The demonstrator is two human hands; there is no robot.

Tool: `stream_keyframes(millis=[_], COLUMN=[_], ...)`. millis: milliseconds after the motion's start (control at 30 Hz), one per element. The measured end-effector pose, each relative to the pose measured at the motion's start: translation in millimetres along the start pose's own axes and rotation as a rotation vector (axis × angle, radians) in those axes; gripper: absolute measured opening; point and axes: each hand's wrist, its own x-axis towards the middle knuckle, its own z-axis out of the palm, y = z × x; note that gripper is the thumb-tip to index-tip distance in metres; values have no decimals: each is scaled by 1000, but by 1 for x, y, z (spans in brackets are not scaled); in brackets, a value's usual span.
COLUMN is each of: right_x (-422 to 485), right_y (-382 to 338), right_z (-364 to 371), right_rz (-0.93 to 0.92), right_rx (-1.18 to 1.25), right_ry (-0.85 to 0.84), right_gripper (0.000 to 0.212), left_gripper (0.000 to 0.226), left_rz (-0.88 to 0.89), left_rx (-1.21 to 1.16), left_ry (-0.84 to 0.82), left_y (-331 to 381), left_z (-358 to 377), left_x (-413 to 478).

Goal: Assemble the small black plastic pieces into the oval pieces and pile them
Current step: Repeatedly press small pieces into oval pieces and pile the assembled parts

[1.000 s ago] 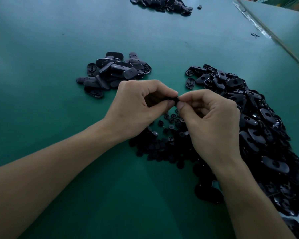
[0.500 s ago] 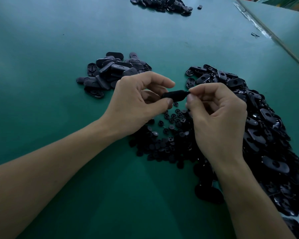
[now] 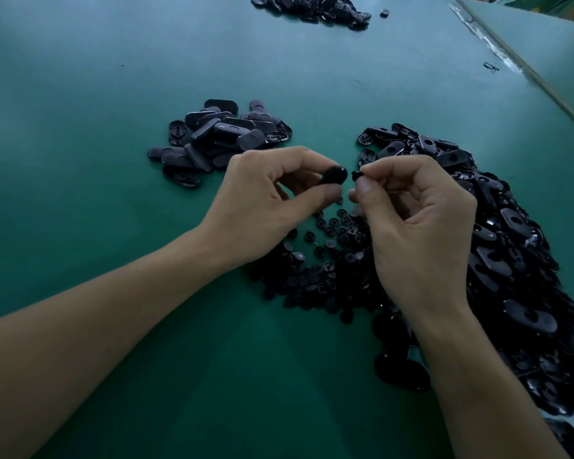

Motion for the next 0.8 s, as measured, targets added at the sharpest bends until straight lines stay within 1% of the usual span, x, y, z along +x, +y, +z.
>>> stream_keyframes(millis=[133, 333, 500, 800], right_x=[-1, -2, -3, -3], right_y=[0, -2, -2, -2], right_z=[1, 2, 2, 3], right_rz=[18, 38, 44, 43], right_rx=[-17, -18, -23, -52], right_ry=[-8, -39, -76, -71], right_gripper=[19, 18, 18, 21], left_gripper=[9, 25, 18, 15], left_rz=[-50, -63, -79, -61], left_rx=[-44, -43, -62, -61], left_ry=[56, 29, 42, 59], left_y=[-1, -1, -1, 0], left_z=[0, -1, 0, 0], left_x=[0, 0, 0, 1])
